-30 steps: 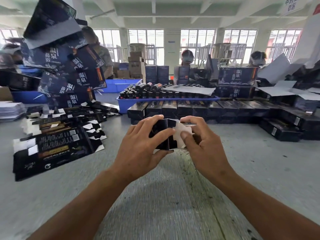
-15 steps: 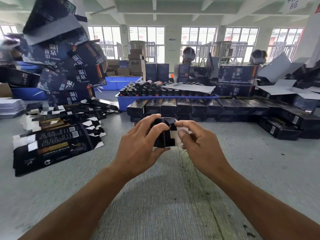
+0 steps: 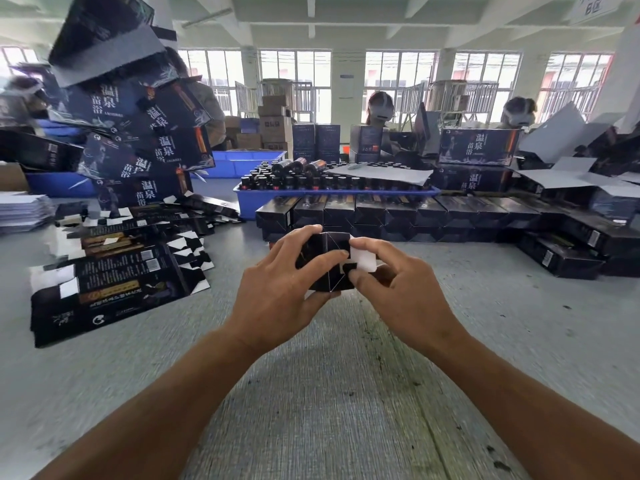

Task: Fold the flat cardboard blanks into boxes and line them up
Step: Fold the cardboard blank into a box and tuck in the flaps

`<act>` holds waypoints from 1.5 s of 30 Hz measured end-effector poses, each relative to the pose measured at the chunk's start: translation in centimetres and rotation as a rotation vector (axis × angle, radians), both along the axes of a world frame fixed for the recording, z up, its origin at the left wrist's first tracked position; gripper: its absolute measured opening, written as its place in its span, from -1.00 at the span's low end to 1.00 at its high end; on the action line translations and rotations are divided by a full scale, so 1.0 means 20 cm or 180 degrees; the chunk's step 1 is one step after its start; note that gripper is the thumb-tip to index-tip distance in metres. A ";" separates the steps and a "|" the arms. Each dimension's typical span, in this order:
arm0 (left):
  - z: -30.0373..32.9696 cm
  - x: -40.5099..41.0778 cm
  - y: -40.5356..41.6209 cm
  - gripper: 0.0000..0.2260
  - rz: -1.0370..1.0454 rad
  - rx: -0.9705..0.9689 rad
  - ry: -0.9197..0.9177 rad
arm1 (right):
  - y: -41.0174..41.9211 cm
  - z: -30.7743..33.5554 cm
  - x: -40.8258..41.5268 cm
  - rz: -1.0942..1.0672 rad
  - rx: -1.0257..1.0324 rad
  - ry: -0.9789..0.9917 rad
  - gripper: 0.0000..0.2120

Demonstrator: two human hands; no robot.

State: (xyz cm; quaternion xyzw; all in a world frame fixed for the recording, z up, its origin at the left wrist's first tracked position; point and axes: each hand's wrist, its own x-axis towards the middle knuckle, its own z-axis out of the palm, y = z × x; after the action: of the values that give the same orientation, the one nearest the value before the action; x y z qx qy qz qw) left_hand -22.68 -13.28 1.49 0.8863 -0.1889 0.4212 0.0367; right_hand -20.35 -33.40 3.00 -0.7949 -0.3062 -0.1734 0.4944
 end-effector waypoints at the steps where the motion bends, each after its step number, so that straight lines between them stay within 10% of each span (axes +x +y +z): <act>1: 0.00 0.00 0.00 -0.48 -0.0005 0.0008 -0.0016 | 0.00 0.00 0.00 -0.0024 0.0028 -0.0037 -0.62; 24: 0.02 -0.04 -0.05 -0.18 0.0071 -0.0325 -0.0193 | 0.02 -0.02 0.00 0.0221 0.0714 0.0357 -0.85; 45: 0.02 -0.05 -0.10 -0.30 -0.0124 -0.0483 -0.0033 | 0.03 -0.03 -0.01 -0.0219 0.0543 0.0070 -0.86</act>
State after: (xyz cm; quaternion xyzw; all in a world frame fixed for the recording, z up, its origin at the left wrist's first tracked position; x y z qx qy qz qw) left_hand -23.62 -15.35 1.97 0.8749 -0.1738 0.4381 0.1110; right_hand -20.49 -32.83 2.46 -0.7618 -0.2573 -0.2070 0.5573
